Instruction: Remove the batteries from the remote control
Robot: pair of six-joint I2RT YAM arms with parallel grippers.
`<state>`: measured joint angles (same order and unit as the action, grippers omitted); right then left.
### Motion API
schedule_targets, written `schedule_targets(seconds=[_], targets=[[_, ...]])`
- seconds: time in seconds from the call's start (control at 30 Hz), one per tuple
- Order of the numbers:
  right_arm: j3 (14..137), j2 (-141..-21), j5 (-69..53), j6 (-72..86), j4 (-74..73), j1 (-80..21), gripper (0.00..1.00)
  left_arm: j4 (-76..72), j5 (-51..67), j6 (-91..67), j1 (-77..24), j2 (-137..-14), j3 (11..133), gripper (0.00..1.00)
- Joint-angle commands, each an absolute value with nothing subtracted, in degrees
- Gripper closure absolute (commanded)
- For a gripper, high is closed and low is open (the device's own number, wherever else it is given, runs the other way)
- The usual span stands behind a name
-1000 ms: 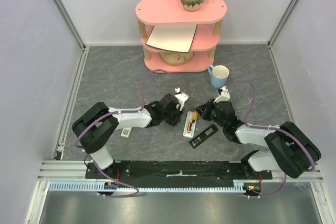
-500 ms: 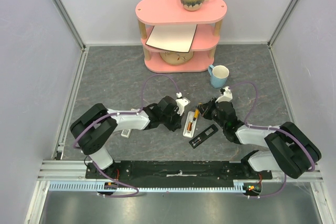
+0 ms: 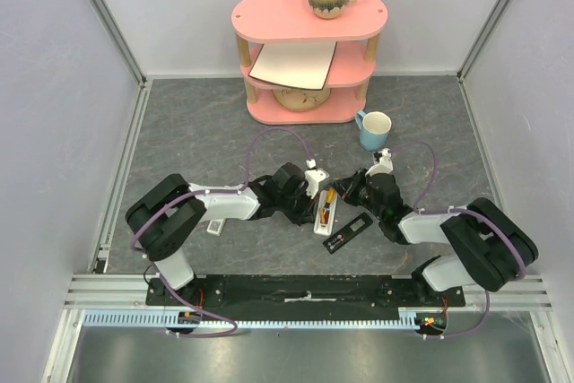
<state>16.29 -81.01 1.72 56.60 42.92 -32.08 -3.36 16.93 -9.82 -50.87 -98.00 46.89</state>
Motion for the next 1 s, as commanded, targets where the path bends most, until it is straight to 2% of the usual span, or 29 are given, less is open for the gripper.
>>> schedule_targets(seconds=[0.0, 0.23, 0.5, 0.7, 0.97], targets=[[17.14, -82.27, 0.09, 60.2, 49.39, -32.08, 1.0, -1.23, 18.02, -11.07, -51.24, -100.11, 47.72, 0.98], [18.89, -81.91, -1.74, 60.29, 47.47, -32.08, 1.0, -1.06, 17.14, -10.9, -51.24, -99.58, 47.55, 0.98], [25.31, -81.56, -5.18, 56.7, 36.59, -32.08, 1.0, -0.35, 15.38, -10.72, -51.24, -99.41, 47.64, 0.98], [26.1, -80.95, -4.31, 54.41, 34.28, -32.08, 1.0, -0.35, 13.89, -10.81, -51.24, -98.88, 47.46, 0.98], [26.37, -82.44, -2.73, 53.7, 34.8, -32.08, 1.0, 1.14, 3.62, -11.6, -51.24, -94.66, 45.62, 0.97]])
